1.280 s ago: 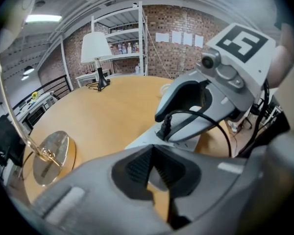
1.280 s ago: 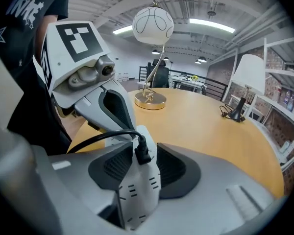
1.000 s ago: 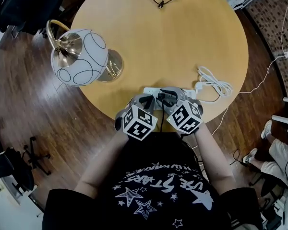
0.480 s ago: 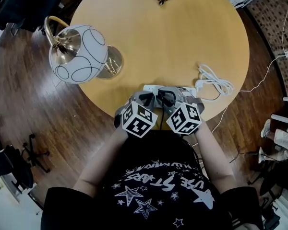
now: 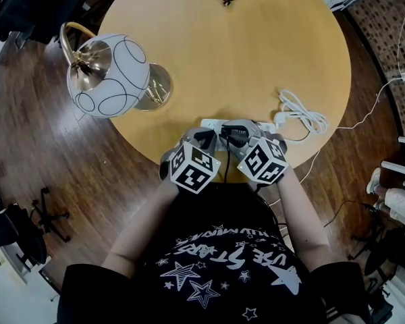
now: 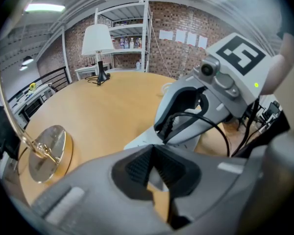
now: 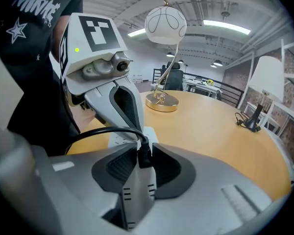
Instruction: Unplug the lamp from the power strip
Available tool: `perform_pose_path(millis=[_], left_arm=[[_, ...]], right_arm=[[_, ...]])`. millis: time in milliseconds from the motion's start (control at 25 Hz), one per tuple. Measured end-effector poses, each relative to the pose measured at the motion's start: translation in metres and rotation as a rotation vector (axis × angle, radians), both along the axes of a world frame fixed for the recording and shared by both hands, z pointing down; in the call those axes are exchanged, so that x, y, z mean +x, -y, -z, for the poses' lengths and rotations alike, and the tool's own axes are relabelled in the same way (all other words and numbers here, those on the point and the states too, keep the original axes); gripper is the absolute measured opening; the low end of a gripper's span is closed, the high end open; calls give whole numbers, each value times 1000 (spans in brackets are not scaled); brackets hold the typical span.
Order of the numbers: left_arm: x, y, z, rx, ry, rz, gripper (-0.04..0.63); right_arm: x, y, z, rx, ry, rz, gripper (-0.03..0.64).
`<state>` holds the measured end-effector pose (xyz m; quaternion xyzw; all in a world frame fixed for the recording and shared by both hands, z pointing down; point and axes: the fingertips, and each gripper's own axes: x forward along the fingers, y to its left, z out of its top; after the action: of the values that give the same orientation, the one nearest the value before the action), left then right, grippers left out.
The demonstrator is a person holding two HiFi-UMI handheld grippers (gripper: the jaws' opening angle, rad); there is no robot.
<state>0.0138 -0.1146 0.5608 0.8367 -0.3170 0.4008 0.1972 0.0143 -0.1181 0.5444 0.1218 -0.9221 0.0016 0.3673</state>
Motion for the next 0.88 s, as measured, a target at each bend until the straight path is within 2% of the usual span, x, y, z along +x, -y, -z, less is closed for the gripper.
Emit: perform_pose_path(millis=[160,400,560,880], left_arm=[[0,0,0,-6,-2,2,3],[-1,0,-1,-12,-7,18,3],[-2,2,-2,-33,-5,47,3],[-2,4,-2,-88,-9,72,4]], right_arm=[[0,0,1,-19,5,21,103],[-3,-2,0,-9,-43,85,86],[-3,-3,0,3,-50,91,81],[-2,-2,3,-38,-25,84,80]])
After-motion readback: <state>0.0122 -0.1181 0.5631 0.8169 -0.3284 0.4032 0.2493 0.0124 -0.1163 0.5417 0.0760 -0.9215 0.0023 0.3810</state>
